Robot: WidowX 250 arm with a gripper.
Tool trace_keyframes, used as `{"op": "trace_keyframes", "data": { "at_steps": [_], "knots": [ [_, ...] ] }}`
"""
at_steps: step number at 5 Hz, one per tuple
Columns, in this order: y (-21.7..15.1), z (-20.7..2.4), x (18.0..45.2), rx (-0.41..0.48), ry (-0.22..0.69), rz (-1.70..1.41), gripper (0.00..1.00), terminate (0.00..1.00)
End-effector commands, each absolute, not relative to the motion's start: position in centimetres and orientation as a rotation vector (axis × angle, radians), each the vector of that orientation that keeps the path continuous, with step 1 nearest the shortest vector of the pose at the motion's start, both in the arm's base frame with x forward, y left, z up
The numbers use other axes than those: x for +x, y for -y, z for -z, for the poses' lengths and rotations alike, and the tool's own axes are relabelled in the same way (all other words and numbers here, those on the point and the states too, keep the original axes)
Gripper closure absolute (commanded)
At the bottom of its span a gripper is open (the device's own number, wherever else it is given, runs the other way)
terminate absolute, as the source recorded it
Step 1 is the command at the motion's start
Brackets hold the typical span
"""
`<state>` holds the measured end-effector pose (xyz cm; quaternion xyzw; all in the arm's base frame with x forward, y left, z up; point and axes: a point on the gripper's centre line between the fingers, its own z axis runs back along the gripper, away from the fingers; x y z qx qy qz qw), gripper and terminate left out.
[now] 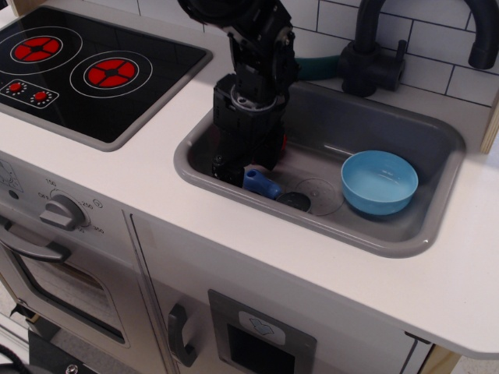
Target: Put spoon in bowl sink
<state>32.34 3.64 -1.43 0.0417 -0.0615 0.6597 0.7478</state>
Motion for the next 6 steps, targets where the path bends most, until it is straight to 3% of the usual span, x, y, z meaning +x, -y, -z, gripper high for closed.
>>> {"op": "trace_keyframes", "data": {
  "at_steps": [1, 2, 4, 6],
  "knots": [
    [-2.7, 1.2, 32.2, 0.079, 0.136, -1.434, 0.00, 0.00],
    [-2.6, 1.1, 31.9, 0.066, 0.144, -1.419, 1.00, 0.00],
    [-2.3, 0.1, 32.2, 0.057, 0.114, -1.365, 1.00, 0.00],
    [-2.3, -4.0, 32.8, -0.013, 0.124, -1.365, 1.00, 0.00]
  ]
}}
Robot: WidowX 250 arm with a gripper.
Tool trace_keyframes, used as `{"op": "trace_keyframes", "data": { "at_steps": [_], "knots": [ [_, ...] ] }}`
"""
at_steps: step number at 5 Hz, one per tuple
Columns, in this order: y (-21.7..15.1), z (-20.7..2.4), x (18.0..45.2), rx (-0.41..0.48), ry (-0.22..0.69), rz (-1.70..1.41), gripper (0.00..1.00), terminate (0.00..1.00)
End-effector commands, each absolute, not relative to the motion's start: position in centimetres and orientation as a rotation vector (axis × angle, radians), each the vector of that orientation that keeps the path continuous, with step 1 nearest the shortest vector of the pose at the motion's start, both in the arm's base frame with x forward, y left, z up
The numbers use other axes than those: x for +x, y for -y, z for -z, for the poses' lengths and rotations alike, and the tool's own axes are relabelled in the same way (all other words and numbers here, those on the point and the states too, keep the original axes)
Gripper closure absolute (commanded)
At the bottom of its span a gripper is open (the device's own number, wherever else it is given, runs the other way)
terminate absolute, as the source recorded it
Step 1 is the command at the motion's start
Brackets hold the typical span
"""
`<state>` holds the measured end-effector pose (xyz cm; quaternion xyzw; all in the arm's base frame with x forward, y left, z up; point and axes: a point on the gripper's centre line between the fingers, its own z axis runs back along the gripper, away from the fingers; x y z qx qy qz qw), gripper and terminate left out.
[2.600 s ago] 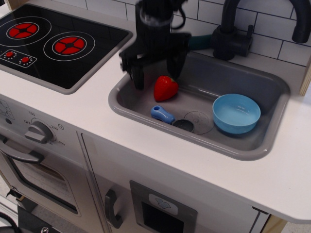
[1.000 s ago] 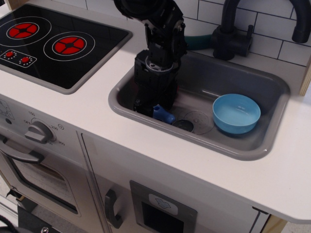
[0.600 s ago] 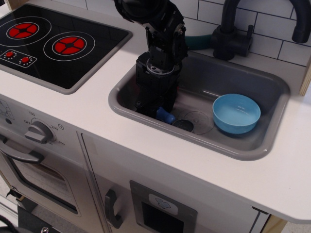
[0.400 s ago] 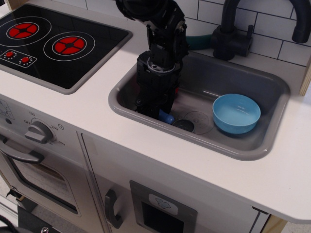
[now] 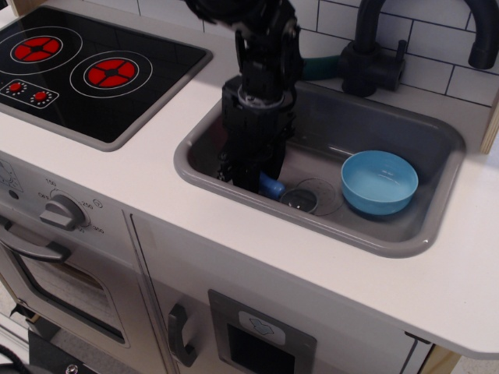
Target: Put spoon in bowl sink
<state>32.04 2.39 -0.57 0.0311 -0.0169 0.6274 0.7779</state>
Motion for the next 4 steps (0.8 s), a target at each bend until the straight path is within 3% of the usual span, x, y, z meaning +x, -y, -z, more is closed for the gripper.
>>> {"op": "trace_keyframes", "data": {
  "at_steps": [1, 2, 4],
  "knots": [
    [-1.8, -5.7, 33.5, -0.069, 0.206, -1.417, 1.00, 0.00],
    [-0.6, -5.4, 35.4, -0.050, 0.304, -1.432, 1.00, 0.00],
    [1.7, -4.6, 37.8, -0.024, 0.303, -1.477, 1.00, 0.00]
  ]
}}
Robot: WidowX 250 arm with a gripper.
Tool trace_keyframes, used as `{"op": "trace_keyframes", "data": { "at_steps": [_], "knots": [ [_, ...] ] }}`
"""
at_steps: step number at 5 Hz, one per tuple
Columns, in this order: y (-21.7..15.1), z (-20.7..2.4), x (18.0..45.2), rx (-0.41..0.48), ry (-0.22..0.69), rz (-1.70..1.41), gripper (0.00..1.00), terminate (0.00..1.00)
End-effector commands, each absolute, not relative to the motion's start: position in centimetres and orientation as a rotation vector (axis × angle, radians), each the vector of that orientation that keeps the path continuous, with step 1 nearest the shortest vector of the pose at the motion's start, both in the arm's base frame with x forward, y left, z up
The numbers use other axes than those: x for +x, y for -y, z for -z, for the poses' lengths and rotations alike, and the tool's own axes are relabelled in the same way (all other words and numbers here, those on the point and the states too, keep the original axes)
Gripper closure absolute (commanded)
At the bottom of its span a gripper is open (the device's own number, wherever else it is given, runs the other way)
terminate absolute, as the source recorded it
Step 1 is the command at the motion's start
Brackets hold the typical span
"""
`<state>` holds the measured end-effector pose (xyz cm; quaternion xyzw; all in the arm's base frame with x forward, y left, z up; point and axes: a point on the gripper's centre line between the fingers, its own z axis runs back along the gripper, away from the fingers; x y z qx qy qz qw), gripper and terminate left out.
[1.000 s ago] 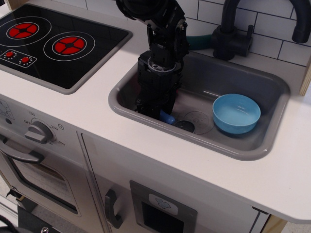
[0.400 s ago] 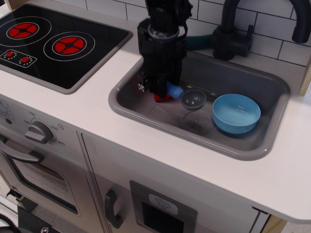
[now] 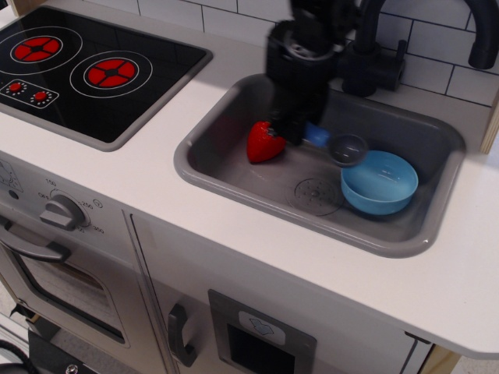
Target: Put spoon in bowl sink
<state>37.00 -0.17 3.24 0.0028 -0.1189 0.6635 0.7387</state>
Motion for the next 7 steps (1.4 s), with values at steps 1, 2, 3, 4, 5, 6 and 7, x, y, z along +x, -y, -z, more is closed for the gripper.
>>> {"op": "trace_keyframes", "data": {
  "at_steps": [1, 2, 3, 4, 5, 6, 7],
  "knots": [
    [2.9, -4.2, 37.9, -0.018, 0.291, -1.480, 1.00, 0.00],
    [3.4, -3.8, 37.7, -0.009, 0.302, -1.483, 1.00, 0.00],
    [3.7, -3.1, 37.3, -0.002, 0.288, -1.471, 1.00, 0.00],
    [4.3, -2.9, 37.1, -0.005, 0.306, -1.457, 1.00, 0.00],
    [4.4, -2.9, 36.9, -0.003, 0.304, -1.460, 1.00, 0.00],
    [4.4, -3.0, 36.9, 0.001, 0.354, -1.453, 0.00, 0.00],
    [4.6, -3.6, 37.0, -0.030, 0.350, -1.442, 0.00, 0.00]
  ]
}}
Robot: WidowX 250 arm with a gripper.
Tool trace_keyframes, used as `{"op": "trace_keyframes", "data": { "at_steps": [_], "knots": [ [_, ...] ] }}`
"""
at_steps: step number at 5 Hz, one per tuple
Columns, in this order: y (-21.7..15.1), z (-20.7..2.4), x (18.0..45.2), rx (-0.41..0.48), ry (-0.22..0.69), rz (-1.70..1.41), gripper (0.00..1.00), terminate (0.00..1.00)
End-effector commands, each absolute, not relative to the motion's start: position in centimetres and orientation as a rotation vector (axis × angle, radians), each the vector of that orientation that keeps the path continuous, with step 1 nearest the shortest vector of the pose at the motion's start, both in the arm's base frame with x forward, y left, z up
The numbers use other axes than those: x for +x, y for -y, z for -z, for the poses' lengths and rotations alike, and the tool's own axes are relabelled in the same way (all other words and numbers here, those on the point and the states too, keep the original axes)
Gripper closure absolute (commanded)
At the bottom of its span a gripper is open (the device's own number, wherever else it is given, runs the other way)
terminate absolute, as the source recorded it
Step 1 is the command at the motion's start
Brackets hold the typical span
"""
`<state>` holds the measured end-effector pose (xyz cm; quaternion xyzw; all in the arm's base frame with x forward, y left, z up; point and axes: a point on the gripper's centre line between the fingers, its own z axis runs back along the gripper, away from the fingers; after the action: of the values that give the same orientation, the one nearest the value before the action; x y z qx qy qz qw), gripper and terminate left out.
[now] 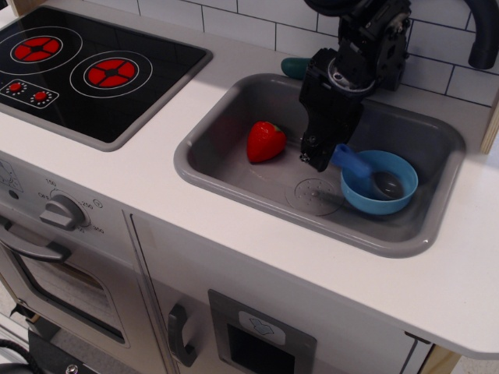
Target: Put spoon in bowl sink
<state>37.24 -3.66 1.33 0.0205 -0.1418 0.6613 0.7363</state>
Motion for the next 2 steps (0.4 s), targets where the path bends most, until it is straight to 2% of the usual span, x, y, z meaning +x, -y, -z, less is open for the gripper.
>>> {"op": "trace_keyframes", "data": {
  "at_steps": [1, 2],
  "knots": [
    [4.92, -4.42, 36.99, -0.049, 0.357, -1.425, 0.00, 0.00],
    [4.69, -5.40, 37.15, -0.059, 0.340, -1.399, 0.00, 0.00]
  ]
}}
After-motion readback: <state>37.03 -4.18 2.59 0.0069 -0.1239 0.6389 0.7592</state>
